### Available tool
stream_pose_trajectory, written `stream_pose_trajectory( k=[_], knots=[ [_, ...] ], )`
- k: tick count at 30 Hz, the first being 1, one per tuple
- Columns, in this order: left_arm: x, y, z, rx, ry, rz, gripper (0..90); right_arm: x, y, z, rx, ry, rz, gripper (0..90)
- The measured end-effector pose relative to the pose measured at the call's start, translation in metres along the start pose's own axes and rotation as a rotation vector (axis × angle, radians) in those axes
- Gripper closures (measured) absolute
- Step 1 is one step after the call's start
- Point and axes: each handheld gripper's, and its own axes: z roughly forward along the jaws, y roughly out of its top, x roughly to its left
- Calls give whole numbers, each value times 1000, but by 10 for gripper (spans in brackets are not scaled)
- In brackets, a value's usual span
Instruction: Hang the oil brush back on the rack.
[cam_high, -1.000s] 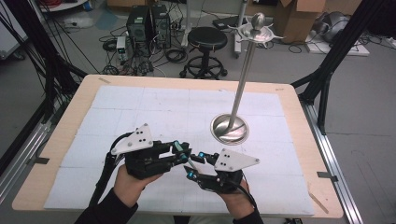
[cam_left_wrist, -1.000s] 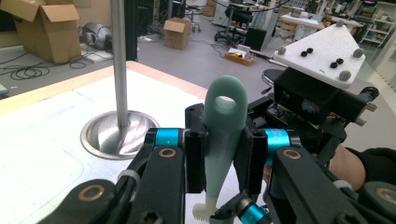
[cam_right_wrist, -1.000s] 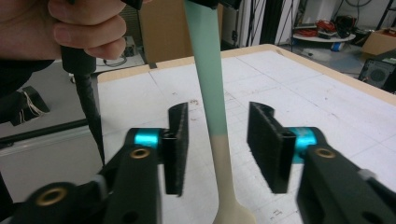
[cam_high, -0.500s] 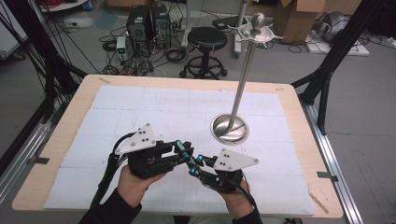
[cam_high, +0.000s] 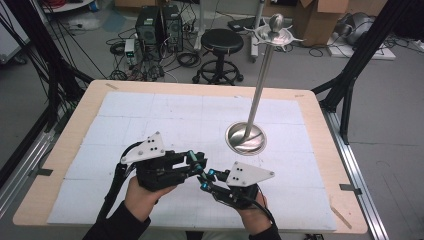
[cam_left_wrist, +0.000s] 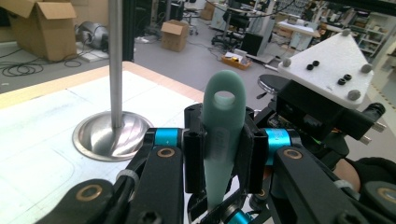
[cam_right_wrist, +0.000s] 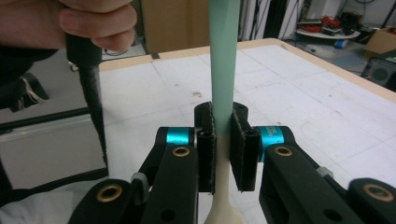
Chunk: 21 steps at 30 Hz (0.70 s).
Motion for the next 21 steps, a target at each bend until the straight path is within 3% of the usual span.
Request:
stream_pose_trajectory(
  k=[2, 6, 9, 16, 21],
  knots=[
    [1, 0, 0, -11, -12, 3, 743, 0, 0, 0, -2, 19, 10, 821],
    [3, -1, 0, -30, -57, 2, 560, 1, 0, 0, -10, 64, 14, 822],
    [4, -1, -2, -50, -109, 4, 497, 0, 0, 0, -21, 110, 26, 822],
    [9, 1, -11, -107, -224, 2, 494, -3, -2, -1, -66, 256, 64, 821],
    [10, 1, -13, -113, -302, 13, 526, -5, -4, -1, -87, 317, 77, 821]
  ],
)
